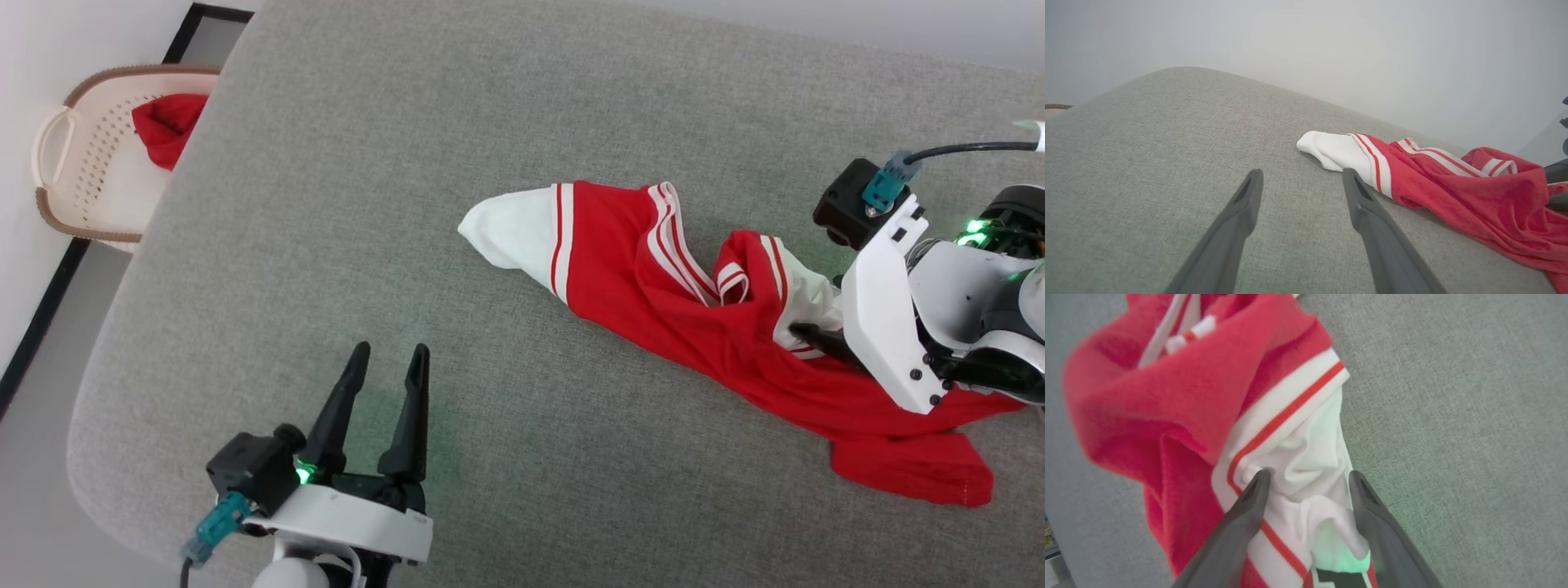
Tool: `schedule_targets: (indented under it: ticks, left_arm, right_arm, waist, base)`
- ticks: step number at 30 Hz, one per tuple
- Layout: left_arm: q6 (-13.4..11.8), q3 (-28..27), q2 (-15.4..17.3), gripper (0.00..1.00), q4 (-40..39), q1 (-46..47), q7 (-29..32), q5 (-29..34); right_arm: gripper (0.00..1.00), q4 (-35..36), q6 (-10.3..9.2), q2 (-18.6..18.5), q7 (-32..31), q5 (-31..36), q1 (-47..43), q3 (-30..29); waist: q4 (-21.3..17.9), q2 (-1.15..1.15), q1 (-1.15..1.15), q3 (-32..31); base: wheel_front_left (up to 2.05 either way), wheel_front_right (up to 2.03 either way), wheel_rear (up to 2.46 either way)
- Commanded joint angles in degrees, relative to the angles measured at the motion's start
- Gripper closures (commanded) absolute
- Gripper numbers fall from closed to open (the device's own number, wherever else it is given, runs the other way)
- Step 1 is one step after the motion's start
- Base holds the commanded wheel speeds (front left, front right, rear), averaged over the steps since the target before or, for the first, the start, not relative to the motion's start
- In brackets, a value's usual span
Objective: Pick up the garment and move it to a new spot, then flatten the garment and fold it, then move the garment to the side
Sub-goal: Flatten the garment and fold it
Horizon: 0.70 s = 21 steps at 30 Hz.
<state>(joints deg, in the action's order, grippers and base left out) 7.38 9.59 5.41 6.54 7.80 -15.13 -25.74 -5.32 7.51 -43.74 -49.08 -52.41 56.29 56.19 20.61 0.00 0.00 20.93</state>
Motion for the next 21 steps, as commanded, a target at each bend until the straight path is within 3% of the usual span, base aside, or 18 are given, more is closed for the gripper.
schedule_targets:
  ticks: [1, 2, 3, 4, 5, 6, 7, 13, 21]
  left_arm:
    - [0.2, 0.1, -0.1, 0.00, -0.1, 0.4, 0.0, -0.4]
    - [0.2, 0.3, -0.1, 0.00, -0.1, 0.5, 0.0, -0.5]
    - [0.2, 0.3, -0.1, 0.00, -0.1, 0.5, 0.0, -0.6]
    - [0.2, 0.4, 0.0, 0.00, 0.0, 0.6, 0.0, -0.7]
    - [0.2, 0.5, 0.0, 0.00, 0.0, 0.6, 0.0, -0.6]
    - [0.2, 0.5, 0.1, 0.00, 0.0, 0.6, 0.0, -0.6]
    - [0.2, 0.5, 0.1, 0.00, 0.1, 0.6, 0.0, -0.7]
    - [0.2, 0.3, 0.7, 0.00, 0.3, 0.1, 0.0, -0.7]
    - [0.2, -0.2, 1.8, 0.00, -0.2, -1.0, 0.0, -0.4]
  right_arm:
    - [0.00, -0.5, -0.04, -0.2, 0.6, -0.2, 1.0, 0.8]
    - [0.00, -0.7, -0.04, -0.2, 0.9, -0.5, 1.1, 1.4]
    - [0.16, -0.9, -0.04, -0.1, 1.1, -0.7, 1.4, 2.0]
    - [0.54, -1.0, -0.04, -0.1, 1.3, -1.1, 1.7, 2.4]
    - [0.69, -1.0, -0.04, -0.1, 1.9, -1.3, 2.0, 2.8]
    - [0.95, -1.2, -0.04, 0.0, 2.3, -1.6, 2.3, 3.0]
    - [1.00, -1.4, -0.04, 0.0, 2.8, -1.8, 2.4, 3.3]
    - [1.00, -3.0, -0.04, -0.2, 7.1, -2.8, 3.4, 3.1]
    - [1.00, -5.3, -0.04, -2.7, 15.1, -5.4, 0.0, -2.5]
  waist:
    - [0.1, 0.00, 0.00, 0.1]
    - [0.1, 0.00, 0.00, 0.2]
    - [0.1, 0.00, 0.00, 0.2]
    - [0.1, 0.00, 0.00, 0.2]
    - [0.1, 0.00, 0.00, 0.2]
    - [0.0, 0.00, 0.00, 0.2]
    - [0.0, 0.00, 0.00, 0.2]
    - [-0.9, 0.00, 0.00, -0.8]
    - [-3.3, 0.00, 0.00, -2.5]
  base:
    - [0.00, 0.00, 0.00]
    - [0.00, 0.00, 0.00]
    - [0.00, 0.00, 0.00]
    - [0.00, 0.00, 0.00]
    - [0.00, 0.00, 0.00]
    - [0.00, 0.00, 0.00]
    - [0.00, 0.00, 0.00]
    - [0.00, 0.00, 0.00]
    - [0.00, 0.00, 0.00]
